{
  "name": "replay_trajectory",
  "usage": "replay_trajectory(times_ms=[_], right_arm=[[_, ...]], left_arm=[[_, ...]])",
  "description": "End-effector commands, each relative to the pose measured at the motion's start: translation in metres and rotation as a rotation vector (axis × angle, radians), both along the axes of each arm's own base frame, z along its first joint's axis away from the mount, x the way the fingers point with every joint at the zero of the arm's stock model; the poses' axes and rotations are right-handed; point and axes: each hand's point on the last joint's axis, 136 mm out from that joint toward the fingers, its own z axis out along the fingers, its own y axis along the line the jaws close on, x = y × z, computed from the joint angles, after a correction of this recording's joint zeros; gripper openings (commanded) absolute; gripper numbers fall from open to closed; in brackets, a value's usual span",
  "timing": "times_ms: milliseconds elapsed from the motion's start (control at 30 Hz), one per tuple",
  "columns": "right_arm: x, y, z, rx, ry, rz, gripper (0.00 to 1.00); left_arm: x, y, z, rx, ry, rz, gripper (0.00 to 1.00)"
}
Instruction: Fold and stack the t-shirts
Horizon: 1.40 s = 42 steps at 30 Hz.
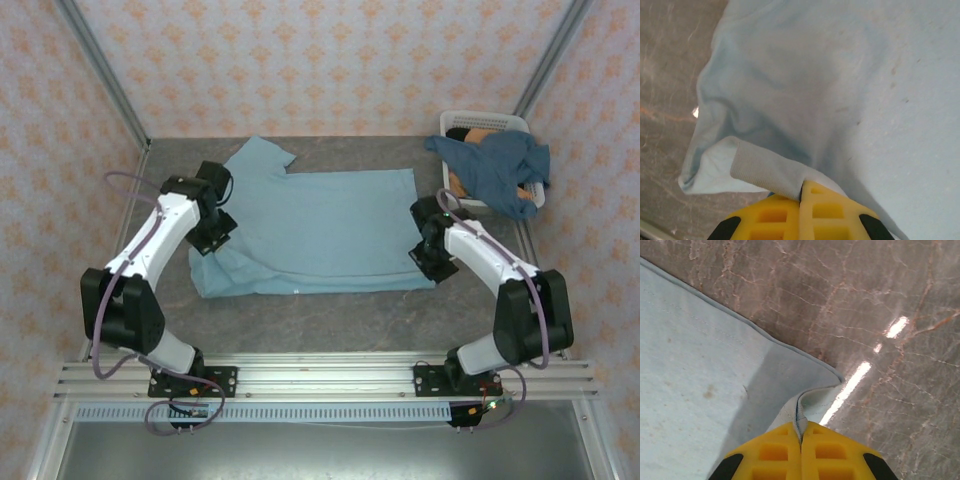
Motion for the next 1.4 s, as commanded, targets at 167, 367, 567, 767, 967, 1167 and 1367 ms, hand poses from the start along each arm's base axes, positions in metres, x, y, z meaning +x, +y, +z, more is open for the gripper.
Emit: replay_trajectory(times_ms=[167,367,567,767,967,1167,1367], right_arm=[[0.021,-0.005,-0.002,-0.047,-0.003,0.013,0.0],[0.032,-0.005,-0.003,-0.059,-0.013,0.007,0.0],[0.041,-0.01,0.0,-0.09,-0.019,0.006,0.0],[0.054,-0.011,0.002,-0.095,-0.036,0.008,0.0],[0.064,-0.01,-0.003,-0.101,-0.035,0.024,0.0],[0.068,-0.011,-0.011,-0.117,-0.017,0.034,0.0],[0.075,-0.011,-0.014,-0.13,-0.018,0.041,0.0]], left_arm=[[0.039,0.008,0.002,0.101,-0.022,-0.107,0.0],[0.051,0.012,-0.001,0.136,-0.02,-0.136,0.0],[0.063,0.018,0.006,0.193,-0.017,-0.165,0.0],[0.073,0.024,0.009,0.239,-0.01,-0.188,0.0],[0.084,0.026,0.001,0.264,0.009,-0.207,0.0],[0.096,0.028,-0.002,0.291,0.012,-0.228,0.0],[0.103,0.029,-0.009,0.304,0.028,-0.238,0.0]])
